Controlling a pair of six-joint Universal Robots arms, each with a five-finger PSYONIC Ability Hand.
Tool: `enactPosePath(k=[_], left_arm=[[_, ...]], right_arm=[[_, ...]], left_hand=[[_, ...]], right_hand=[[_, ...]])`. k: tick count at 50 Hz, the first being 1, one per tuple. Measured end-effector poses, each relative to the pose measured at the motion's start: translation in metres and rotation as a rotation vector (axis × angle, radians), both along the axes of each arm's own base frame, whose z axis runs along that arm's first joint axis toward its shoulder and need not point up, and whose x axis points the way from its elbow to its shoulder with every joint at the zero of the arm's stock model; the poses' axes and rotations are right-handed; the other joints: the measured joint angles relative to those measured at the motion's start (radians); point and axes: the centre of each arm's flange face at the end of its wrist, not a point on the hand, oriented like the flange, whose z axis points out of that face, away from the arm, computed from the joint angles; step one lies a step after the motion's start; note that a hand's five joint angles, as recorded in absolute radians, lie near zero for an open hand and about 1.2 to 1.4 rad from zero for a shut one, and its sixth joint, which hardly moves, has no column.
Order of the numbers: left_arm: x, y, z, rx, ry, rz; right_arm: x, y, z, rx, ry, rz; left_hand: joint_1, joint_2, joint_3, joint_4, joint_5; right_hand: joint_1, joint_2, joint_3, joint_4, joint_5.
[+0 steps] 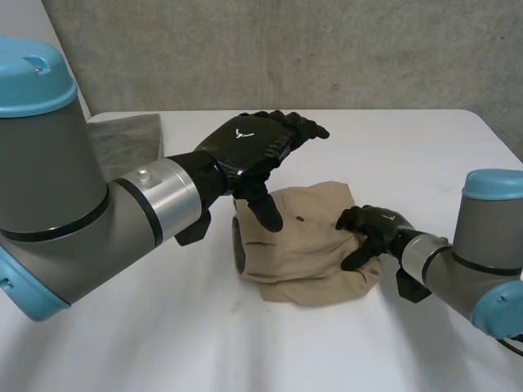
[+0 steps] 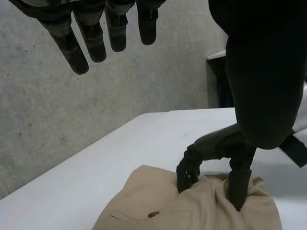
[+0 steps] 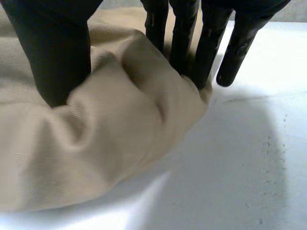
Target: Fold the laundry.
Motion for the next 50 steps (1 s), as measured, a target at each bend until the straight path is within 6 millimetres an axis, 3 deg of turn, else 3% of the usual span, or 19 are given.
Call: enactPosePath(k=[10,26,33,34,35,38,43,50], left_arm=[[0.0,0.0,0.001,-0.001,0.001,0.0],[-0.001,0.001,-0.002,0.006,-0.003,-0.003],[-0.001,0.001,-0.005,0.012,-0.008,-0.004],[-0.001,0.001,-0.006,0.015,-0.009,-0.003],[-0.001,0.001,-0.006,0.015,-0.01,-0.003],[-0.001,0.0,-0.007,0.017,-0.011,-0.002],[-0.001,0.0,-0.007,0.017,-0.011,-0.001],[0.0,0.0,-0.007,0.018,-0.011,-0.001]], right_arm=[[-0.006,0.022,0.026,-0.018,-0.015,0.013],[-0.01,0.04,0.004,-0.001,0.054,0.052],[-0.007,0.032,-0.001,-0.045,0.071,0.063],[-0.005,0.027,-0.003,-0.061,0.072,0.064],[-0.005,0.026,-0.004,-0.064,0.071,0.064],[-0.003,0.019,-0.005,-0.079,0.071,0.059],[0.001,0.001,-0.001,-0.135,0.069,0.036],[0.007,-0.031,0.005,-0.221,0.075,0.02]], left_hand=[[0.002,0.0,0.0,0.0,0.0],[0.003,0.0,0.0,0.0,0.0],[0.002,0.0,0.0,0.0,0.0],[0.002,0.0,0.0,0.0,0.0],[0.002,0.0,0.0,0.0,0.0],[0.002,0.0,0.0,0.0,0.0],[0.002,0.0,0.0,0.0,0.0],[0.002,0.0,0.0,0.0,0.0]], right_hand=[[-0.119,-0.149,-0.179,-0.087,-0.139],[-0.185,-0.244,-0.248,-0.146,-0.193],[0.009,0.04,0.036,0.116,0.053],[0.15,0.233,0.221,0.303,0.238],[0.15,0.233,0.221,0.303,0.238],[0.385,0.578,0.5,0.619,0.568],[0.51,0.676,0.612,0.782,0.607],[0.547,0.681,0.616,0.79,0.607]])
